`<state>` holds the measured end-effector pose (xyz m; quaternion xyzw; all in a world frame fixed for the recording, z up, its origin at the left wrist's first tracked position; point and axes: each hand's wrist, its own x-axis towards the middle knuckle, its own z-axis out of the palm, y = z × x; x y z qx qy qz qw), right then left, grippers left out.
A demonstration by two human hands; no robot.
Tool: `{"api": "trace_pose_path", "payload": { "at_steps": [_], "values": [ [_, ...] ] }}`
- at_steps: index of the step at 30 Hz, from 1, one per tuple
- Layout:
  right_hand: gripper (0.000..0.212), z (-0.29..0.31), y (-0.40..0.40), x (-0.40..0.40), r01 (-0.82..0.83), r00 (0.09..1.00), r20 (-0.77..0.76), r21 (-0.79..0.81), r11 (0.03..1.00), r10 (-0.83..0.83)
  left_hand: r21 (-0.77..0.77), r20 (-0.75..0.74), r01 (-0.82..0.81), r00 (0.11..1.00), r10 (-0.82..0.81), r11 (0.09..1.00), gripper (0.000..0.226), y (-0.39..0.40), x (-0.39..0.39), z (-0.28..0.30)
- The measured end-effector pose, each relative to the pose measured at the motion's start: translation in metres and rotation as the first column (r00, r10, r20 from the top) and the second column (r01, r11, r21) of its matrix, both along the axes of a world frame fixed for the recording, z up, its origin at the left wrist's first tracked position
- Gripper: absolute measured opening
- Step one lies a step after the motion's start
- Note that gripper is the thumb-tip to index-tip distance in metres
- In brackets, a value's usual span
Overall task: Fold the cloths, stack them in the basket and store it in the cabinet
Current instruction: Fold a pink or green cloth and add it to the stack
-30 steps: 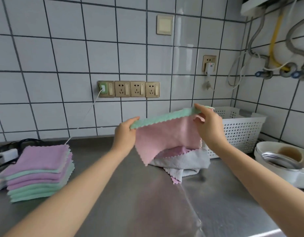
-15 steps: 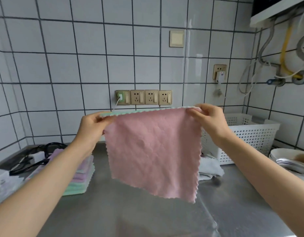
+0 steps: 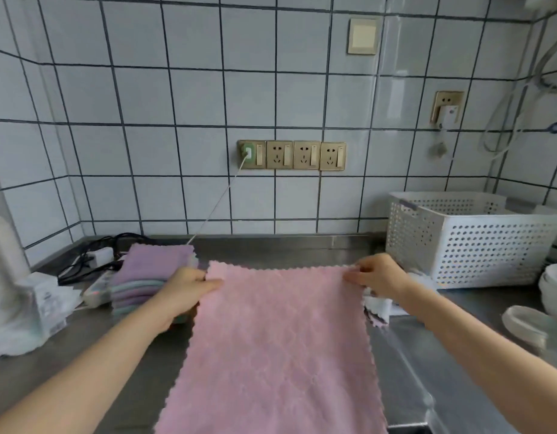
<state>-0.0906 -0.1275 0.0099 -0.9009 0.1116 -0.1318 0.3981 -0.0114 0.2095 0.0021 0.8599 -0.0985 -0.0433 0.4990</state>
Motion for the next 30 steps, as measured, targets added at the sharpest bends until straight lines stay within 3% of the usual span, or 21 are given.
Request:
{"api": "trace_pose_path", "payload": {
  "at_steps": [2, 4, 7, 11, 12, 13, 14, 15, 16, 19, 22, 26, 30],
  "values": [
    [0.042, -0.024, 0.002, 0.008, 0.003, 0.998, -0.06, -0.166, 0.986, -0.014, 0.128, 0.004, -0.014, 1.0, 0.014, 0.992, 0.036, 0.001, 0.011, -0.029],
    [0.043, -0.045, 0.003, 0.017, 0.008, 0.994, -0.106, -0.192, 0.981, -0.029, 0.154, 0.004, -0.037, 0.999, 0.037, 0.987, 0.04, 0.0, 0.022, -0.05],
    [0.029, -0.06, 0.004, 0.032, 0.079, 0.985, -0.148, -0.046, 0.996, -0.085, 0.086, -0.003, -0.098, 0.995, 0.099, 0.991, 0.04, -0.007, 0.036, -0.063],
    [0.013, -0.065, 0.01, 0.06, 0.174, 0.985, -0.057, 0.249, 0.953, -0.165, -0.109, -0.012, -0.244, 0.97, 0.244, 0.964, 0.039, -0.021, 0.057, -0.061],
    [0.021, -0.066, 0.013, 0.066, 0.173, 0.985, -0.048, 0.301, 0.938, -0.166, -0.091, 0.028, -0.255, 0.966, 0.259, 0.963, 0.03, -0.024, 0.06, -0.06],
    [0.037, -0.069, 0.016, 0.071, 0.159, 0.987, -0.059, 0.257, 0.953, -0.149, -0.017, 0.094, -0.231, 0.968, 0.231, 0.973, 0.01, -0.028, 0.063, -0.061],
    [0.05, -0.073, 0.02, 0.072, 0.127, 0.99, -0.084, 0.13, 0.983, -0.117, 0.109, 0.147, -0.227, 0.966, 0.211, 0.968, 0.028, -0.03, 0.065, -0.064],
    [0.057, -0.08, 0.025, 0.068, 0.085, 0.989, -0.118, -0.023, 0.996, -0.088, 0.265, 0.193, -0.188, 0.971, 0.139, 0.946, 0.058, -0.031, 0.064, -0.072],
    [0.057, -0.085, 0.031, 0.061, 0.023, 0.991, -0.129, -0.154, 0.988, -0.043, 0.332, 0.235, -0.131, 0.97, 0.053, 0.934, 0.072, -0.032, 0.056, -0.075],
    [0.048, -0.105, 0.053, 0.031, -0.266, 0.964, -0.143, -0.437, 0.859, 0.226, 0.42, 0.311, 0.088, 0.921, -0.234, 0.903, 0.069, -0.036, 0.03, -0.094],
    [0.041, -0.121, 0.065, 0.004, -0.346, 0.93, -0.083, -0.524, 0.778, 0.358, 0.507, 0.241, 0.238, 0.883, -0.402, 0.828, 0.06, -0.036, 0.001, -0.108],
    [0.043, -0.125, 0.063, -0.014, -0.334, 0.931, -0.067, -0.549, 0.766, 0.358, 0.579, 0.155, 0.356, 0.835, -0.528, 0.734, 0.059, -0.029, -0.033, -0.114],
    [0.038, -0.119, 0.064, -0.035, -0.38, 0.89, -0.037, -0.611, 0.694, 0.454, 0.694, 0.075, 0.419, 0.767, -0.637, 0.586, 0.081, -0.015, -0.06, -0.113]
  ]
}}
